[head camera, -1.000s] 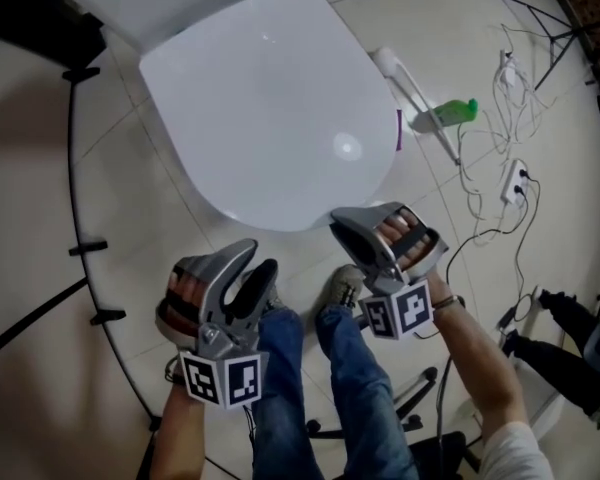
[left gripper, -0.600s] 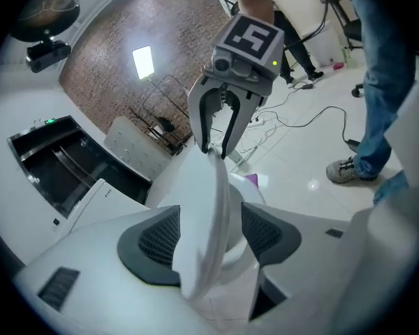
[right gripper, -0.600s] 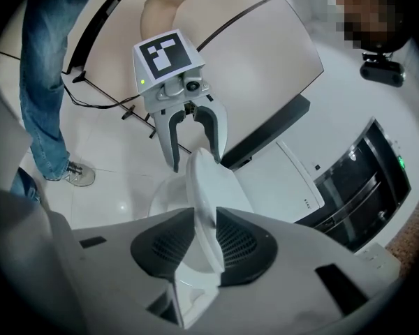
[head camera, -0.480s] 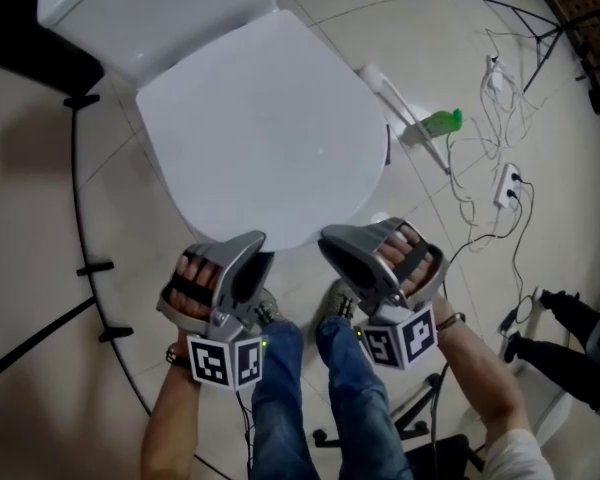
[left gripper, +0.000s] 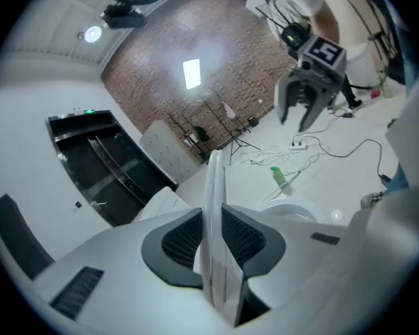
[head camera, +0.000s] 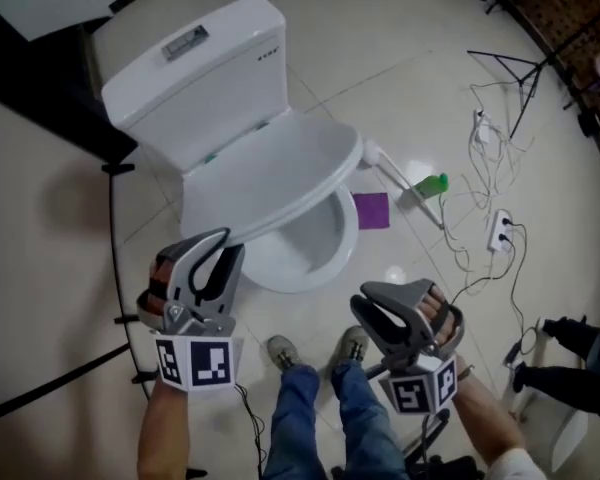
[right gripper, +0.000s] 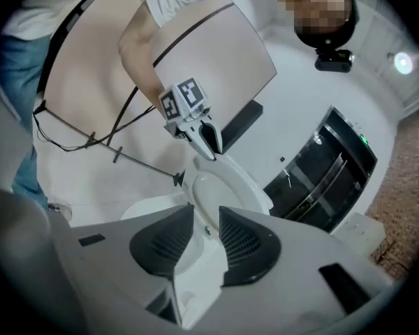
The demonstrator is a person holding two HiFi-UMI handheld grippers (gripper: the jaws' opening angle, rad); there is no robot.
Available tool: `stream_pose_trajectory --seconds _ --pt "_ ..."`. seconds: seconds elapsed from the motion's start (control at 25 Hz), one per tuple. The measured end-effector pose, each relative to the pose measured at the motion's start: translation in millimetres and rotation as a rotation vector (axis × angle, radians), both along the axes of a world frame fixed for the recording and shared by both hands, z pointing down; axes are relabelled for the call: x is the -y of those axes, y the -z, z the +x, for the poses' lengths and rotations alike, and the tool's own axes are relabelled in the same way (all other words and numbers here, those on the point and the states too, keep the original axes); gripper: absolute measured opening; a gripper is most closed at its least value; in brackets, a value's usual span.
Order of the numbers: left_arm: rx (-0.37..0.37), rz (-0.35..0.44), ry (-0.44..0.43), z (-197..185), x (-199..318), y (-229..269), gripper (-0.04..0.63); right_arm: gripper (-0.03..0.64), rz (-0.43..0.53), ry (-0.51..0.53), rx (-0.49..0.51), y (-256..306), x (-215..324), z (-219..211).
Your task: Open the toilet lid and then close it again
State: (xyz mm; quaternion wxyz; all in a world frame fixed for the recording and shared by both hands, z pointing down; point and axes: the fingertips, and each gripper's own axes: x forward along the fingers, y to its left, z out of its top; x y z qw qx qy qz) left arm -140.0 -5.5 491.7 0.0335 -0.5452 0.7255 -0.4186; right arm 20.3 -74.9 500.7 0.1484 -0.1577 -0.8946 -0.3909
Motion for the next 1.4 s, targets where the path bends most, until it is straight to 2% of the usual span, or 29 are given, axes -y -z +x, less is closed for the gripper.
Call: stream_pose_trajectory --seconds 0.12,0.28,0.52,0.64,0.76,0.88,0.92,1.08,1.2,1.4 --pt "-0.064 0.053 0.075 -64 0 40 0.078 0.115 -0.048 -0.074 -0.049 33 4 16" --pt "-0.187 0.129 0.184 -150 2 80 0.08 0.115 -0.107 -0.165 -0.122 54 2 43" --pt "-0.328 0.133 0.3 -254 6 91 0.084 0.115 -0.185 -0.277 -0.184 59 -15 63" --pt "-0.395 0.119 0.296 -276 10 91 0.087 0.115 -0.221 -0.316 -0.177 64 -22 57" --pt "-0.411 0.115 0.271 -274 10 87 0.087 0.115 -0.244 -0.33 -0.157 74 -25 44" --pt "-0.441 0.146 0.27 -277 10 89 0.107 0.115 -0.28 -0.334 -0.12 88 -23 27" --pt "-0.445 0.17 0.269 -277 7 95 0.127 0.115 -0.306 -0.338 -0.113 92 -23 21" --pt "-0.452 0.338 0.229 -251 -13 149 0.127 0.126 -0.421 -0.347 -0.059 122 -12 -7" --pt "-0.487 0.399 0.15 -188 -30 189 0.127 0.129 -0.498 -0.328 0.004 157 0 -28" --pt "-0.585 0.467 0.047 -49 -47 242 0.126 0.129 -0.644 -0.269 0.031 215 11 -43"
